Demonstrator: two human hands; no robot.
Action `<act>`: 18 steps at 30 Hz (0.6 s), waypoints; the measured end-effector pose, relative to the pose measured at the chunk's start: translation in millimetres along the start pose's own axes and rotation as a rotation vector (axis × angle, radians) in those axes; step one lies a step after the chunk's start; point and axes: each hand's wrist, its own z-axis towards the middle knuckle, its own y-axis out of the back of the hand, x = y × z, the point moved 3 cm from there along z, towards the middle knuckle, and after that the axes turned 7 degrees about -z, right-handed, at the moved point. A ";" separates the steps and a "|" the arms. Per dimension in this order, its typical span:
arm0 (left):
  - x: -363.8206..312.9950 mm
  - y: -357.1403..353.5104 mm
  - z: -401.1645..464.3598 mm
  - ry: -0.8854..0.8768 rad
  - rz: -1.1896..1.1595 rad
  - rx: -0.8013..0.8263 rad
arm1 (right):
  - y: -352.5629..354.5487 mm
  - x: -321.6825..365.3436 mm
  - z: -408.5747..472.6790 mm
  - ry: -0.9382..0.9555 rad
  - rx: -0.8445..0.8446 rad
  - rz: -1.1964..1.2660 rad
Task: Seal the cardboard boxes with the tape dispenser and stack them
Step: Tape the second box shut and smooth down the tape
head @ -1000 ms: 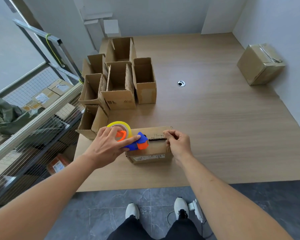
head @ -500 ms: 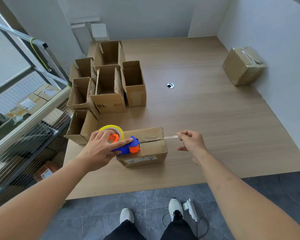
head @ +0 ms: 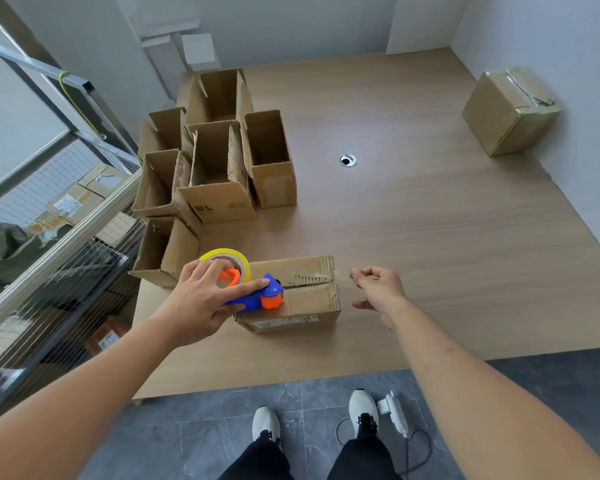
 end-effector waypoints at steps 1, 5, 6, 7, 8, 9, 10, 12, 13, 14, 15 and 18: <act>0.0 -0.5 0.2 0.001 -0.007 0.002 | -3.7 -2.9 -0.8 -0.025 0.015 0.002; -0.1 -2.4 1.4 0.005 -0.018 -0.001 | -27.9 -16.4 -8.0 -0.147 0.127 0.045; -0.3 -2.6 1.7 0.011 -0.024 -0.003 | -35.2 -20.2 -9.9 -0.167 0.129 0.068; -1.0 -2.7 2.0 0.017 -0.030 -0.004 | -41.5 -23.9 -10.2 -0.161 0.111 0.077; -1.9 -3.1 2.1 0.023 -0.033 -0.004 | -46.9 -25.1 -11.1 -0.147 0.082 0.091; -2.3 -3.9 2.4 0.028 -0.033 -0.004 | -52.1 -25.5 -12.3 -0.129 0.055 0.104; -2.6 -4.8 2.6 0.033 -0.033 -0.006 | -55.1 -25.8 -12.5 -0.117 0.038 0.126; -2.8 -6.3 2.6 0.039 -0.033 -0.009 | -54.4 -25.7 -14.0 -0.144 0.052 0.165; -2.6 -7.0 2.2 0.038 -0.033 -0.007 | -49.8 -27.1 -12.8 -0.153 0.051 0.143; -2.6 -7.1 2.1 0.035 -0.034 -0.005 | -43.8 -25.9 -12.0 -0.129 0.025 0.068; -2.8 -6.7 2.1 0.029 -0.035 -0.005 | -38.0 -21.7 -11.6 -0.058 -0.033 -0.035; -2.5 -4.7 3.5 0.018 -0.042 -0.003 | -37.4 9.1 -27.1 0.283 -0.274 -0.209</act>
